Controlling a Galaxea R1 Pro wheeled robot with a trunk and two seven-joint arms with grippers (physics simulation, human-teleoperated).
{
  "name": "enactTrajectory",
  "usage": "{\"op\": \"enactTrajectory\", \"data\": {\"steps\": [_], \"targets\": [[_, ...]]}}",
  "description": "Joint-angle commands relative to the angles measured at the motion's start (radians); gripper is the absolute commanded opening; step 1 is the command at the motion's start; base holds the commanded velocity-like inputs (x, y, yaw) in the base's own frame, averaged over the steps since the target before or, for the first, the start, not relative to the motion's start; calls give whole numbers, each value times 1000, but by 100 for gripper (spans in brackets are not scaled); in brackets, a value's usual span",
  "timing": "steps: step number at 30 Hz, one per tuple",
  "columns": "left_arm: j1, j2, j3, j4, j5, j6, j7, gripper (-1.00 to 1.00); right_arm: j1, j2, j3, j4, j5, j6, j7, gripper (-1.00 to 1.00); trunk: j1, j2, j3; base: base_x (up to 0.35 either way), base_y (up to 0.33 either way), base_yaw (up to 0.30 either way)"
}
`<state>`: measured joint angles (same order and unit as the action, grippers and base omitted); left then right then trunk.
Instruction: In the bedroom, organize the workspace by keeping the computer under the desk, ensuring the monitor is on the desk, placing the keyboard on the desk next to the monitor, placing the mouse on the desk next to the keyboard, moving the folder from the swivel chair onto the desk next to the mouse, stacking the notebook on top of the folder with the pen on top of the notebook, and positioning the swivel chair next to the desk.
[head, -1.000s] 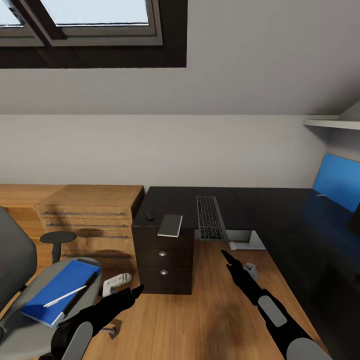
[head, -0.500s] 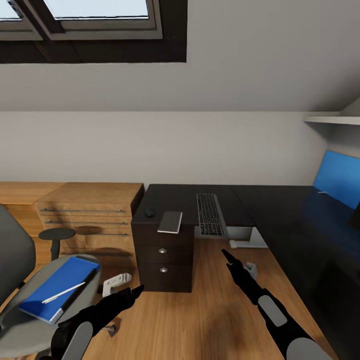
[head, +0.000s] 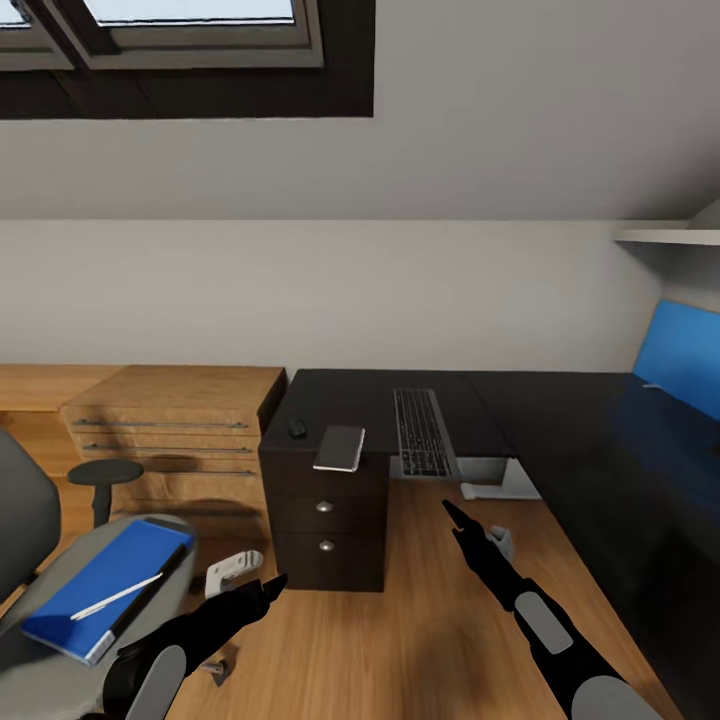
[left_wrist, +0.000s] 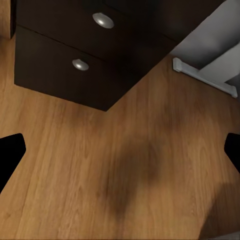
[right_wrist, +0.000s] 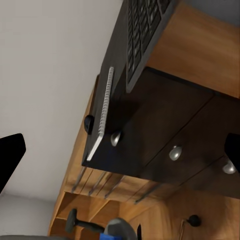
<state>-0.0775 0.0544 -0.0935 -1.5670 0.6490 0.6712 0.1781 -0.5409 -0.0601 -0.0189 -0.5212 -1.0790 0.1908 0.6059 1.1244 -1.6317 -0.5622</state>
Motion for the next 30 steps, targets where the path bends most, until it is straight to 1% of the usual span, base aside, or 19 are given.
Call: {"op": "enactTrajectory", "data": {"steps": [1,4,5,7,12,13,16,18,19,20,24,30], "targets": [[0,1,-2,-1,11,2,9,100,-1,0,-2,1,-10,10,2,100,0,-1,-1,232,0,0],[-1,1,-2,-1,11,3,9,100,-1,0,-2,3,-10,10,-2,100,0,-1,-1,116,0,0],[-1,1,-2,-1,11,2,9,100,-1,0,-3,4,-11,10,-13,100,0,-1,-1,44,0,0],[-1,1,-2,-1,11,2,9,100,-1,0,-3,4,-12,10,-37,100,0,-1,-1,31,0,0],[1,3,-2,-9,10,0,6,100,-1,2,-3,2,-15,9,-132,100,0,-1,-1,73,0,0],[4,4,-2,-14,10,-1,6,100,-1,2,-3,1,-16,9,-140,100,0,-1,-1,17,0,0],[35,3,-2,-37,12,-22,2,100,-1,3,-3,1,-16,10,-151,100,0,-1,-1,9,0,0],[67,3,-2,-47,18,-85,-16,100,-1,2,-3,1,-17,10,-154,100,0,-1,-1,2,0,0],[72,3,-2,-48,19,-97,-23,100,-1,2,-3,1,-17,10,-154,100,0,-1,-1,1,0,0],[83,2,-2,-49,21,-126,-44,100,-1,3,-3,1,-18,10,-155,100,0,-1,-1,6,0,0],[91,3,-1,-51,22,-148,-61,100,-1,3,-3,1,-18,10,-156,100,0,-1,-1,114,0,0],[94,3,0,-51,24,-155,-67,100,-1,4,-3,1,-18,10,-156,100,0,-1,-1,279,0,0]]}}
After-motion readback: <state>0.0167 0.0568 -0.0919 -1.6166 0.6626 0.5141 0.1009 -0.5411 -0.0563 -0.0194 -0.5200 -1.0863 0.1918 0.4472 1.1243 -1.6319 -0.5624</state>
